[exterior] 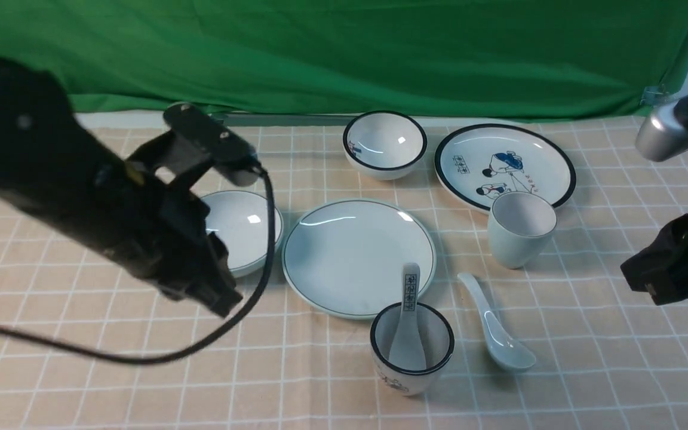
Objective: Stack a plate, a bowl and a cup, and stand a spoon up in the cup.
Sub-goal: Use the left arm to grab a blue rice bowl
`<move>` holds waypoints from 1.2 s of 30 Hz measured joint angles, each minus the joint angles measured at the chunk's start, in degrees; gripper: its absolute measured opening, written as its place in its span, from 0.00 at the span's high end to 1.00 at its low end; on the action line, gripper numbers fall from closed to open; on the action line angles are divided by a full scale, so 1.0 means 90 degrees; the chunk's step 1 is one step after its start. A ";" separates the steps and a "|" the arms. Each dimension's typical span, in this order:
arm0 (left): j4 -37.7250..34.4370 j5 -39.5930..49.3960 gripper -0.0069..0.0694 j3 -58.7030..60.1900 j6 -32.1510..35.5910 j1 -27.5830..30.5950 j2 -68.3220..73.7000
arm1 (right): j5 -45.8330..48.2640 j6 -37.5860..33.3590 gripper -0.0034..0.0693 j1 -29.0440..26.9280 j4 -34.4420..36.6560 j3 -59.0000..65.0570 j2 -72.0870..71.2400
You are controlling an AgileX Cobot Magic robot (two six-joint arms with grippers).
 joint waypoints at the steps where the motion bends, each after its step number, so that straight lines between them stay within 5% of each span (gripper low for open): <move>1: 0.0034 0.0032 0.73 -0.0181 0.0080 0.0051 0.0288 | 0.0013 -0.0013 0.73 0.0000 0.0015 0.0000 0.0000; 8: 0.0460 -0.0334 0.33 -0.0841 0.0673 0.0214 0.1702 | 0.0102 -0.0025 0.73 0.0157 0.0078 0.0000 0.0000; 14: 0.0865 -0.0868 0.26 -0.0841 0.0975 0.0221 0.2349 | 0.0111 -0.0138 0.73 0.0463 0.0093 0.0000 0.0000; 18: 0.1388 -0.1246 0.34 -0.0844 0.0975 0.0221 0.2595 | 0.0092 -0.0153 0.73 0.0539 0.0098 0.0000 0.0000; 26: 0.1240 -0.1353 0.82 -0.0904 0.1554 0.0220 0.2754 | -0.0057 -0.0158 0.73 0.0568 0.0098 0.0192 0.0000; 36: 0.1248 -0.0542 0.87 -0.1275 0.1381 -0.0032 0.2425 | -0.0008 -0.0197 0.73 0.0568 0.0090 0.0197 -0.0046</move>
